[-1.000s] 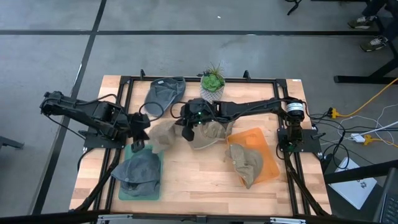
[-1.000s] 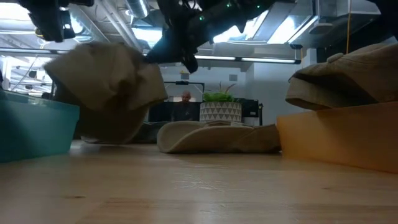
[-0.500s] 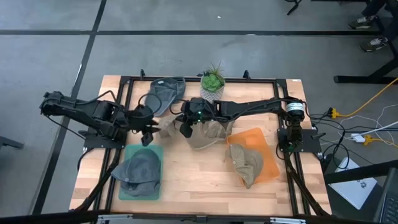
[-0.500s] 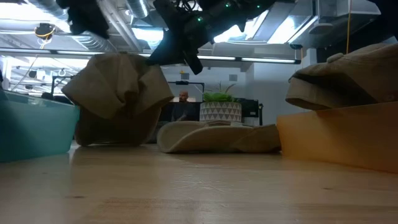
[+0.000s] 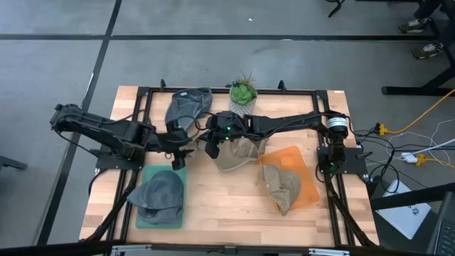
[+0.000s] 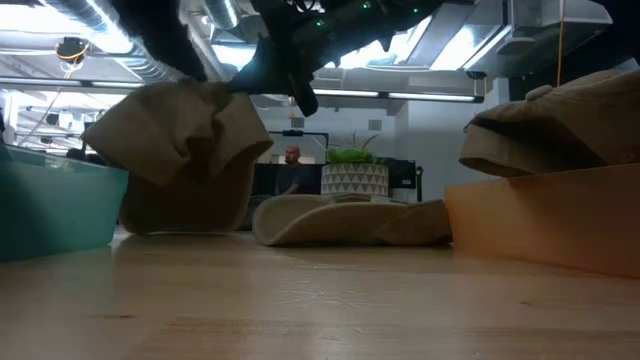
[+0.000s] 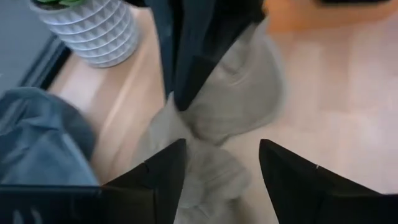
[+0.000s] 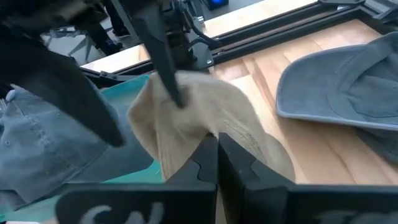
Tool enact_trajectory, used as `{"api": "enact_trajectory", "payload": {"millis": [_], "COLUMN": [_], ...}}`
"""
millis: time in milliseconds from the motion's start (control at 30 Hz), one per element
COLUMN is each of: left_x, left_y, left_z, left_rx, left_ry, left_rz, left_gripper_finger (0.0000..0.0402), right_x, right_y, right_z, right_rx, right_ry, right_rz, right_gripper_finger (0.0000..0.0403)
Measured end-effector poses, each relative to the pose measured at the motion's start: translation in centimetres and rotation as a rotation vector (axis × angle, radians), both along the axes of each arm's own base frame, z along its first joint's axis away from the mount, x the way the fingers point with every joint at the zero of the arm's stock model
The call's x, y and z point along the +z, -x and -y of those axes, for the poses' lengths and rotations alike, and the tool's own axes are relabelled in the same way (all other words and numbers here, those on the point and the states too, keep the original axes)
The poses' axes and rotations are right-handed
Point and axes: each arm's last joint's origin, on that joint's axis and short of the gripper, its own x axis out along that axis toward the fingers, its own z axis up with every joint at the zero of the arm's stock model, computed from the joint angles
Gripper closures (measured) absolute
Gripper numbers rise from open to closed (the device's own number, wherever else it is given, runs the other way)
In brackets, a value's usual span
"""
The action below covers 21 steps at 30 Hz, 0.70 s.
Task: Pick & Place hat
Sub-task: Put the left brown cap into the orange bin
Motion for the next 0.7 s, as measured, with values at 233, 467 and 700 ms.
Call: {"api": "enact_trajectory", "payload": {"millis": [233,467,700], "left_x": [-1.2,0.1,-0.4], "left_y": [-0.2,-0.2,0.3], "left_z": [-0.3,-0.3,-0.4], "left_rx": [0.057,0.031,0.027], "left_ry": [-0.134,-0.151,-0.159], "left_rz": [-0.113,-0.094,-0.174], "left_gripper_finger": [0.0203,0.0203,0.0203], "right_x": [-0.1,-0.2,-0.2], "right_y": [0.0,0.1,0.1], "right_z": [-0.2,-0.2,-0.5], "right_rx": [0.011,0.012,0.023], "right_ry": [-0.004,-0.005,0.0], "right_rz": [-0.013,-0.021,-0.022], "right_gripper_finger": [0.0402,0.0402,0.0402]}}
